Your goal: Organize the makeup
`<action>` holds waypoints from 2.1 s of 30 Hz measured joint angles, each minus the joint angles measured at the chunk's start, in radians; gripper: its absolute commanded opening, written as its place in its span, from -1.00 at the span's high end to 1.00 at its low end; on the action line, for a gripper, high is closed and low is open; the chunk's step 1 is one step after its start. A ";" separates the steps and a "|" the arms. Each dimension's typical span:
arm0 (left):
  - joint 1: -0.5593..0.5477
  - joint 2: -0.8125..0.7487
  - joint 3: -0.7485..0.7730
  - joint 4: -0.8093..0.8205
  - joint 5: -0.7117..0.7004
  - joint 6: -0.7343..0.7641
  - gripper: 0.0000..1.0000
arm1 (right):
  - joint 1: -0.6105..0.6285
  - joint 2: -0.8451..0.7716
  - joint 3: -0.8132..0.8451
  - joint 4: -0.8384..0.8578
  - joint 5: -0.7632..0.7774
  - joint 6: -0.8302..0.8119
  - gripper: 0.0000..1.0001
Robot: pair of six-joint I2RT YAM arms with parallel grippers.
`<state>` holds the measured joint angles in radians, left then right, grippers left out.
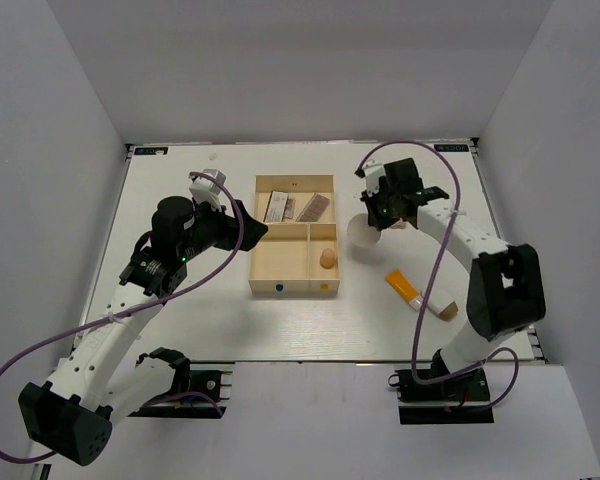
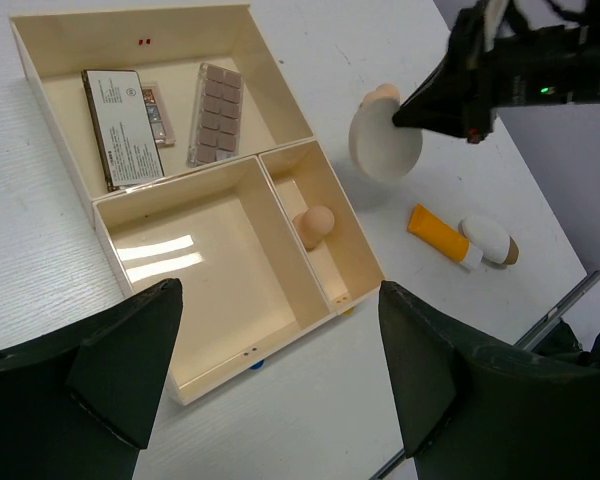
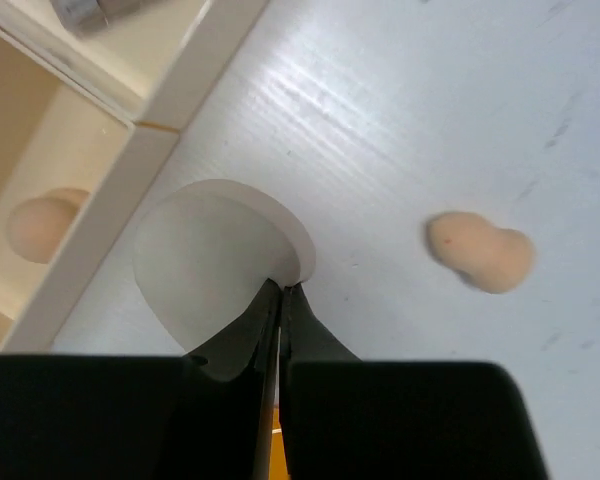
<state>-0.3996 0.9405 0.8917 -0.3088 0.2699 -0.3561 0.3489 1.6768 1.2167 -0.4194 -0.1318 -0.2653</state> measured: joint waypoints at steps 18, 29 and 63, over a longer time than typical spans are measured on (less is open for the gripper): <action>0.000 0.000 0.000 0.000 0.000 0.000 -0.78 | 0.150 -0.076 0.048 0.031 0.015 0.001 1.00; 0.000 0.000 0.000 0.000 0.000 0.000 -0.78 | 0.211 0.003 0.072 0.000 0.016 0.009 1.00; 0.000 0.000 0.000 0.000 -0.001 0.000 -0.78 | 0.299 0.085 0.097 -0.008 0.143 -0.008 0.04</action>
<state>-0.3996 0.9409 0.8917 -0.3088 0.2691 -0.3557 0.6476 1.7615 1.3136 -0.4271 0.0113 -0.2733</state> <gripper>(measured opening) 0.890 0.465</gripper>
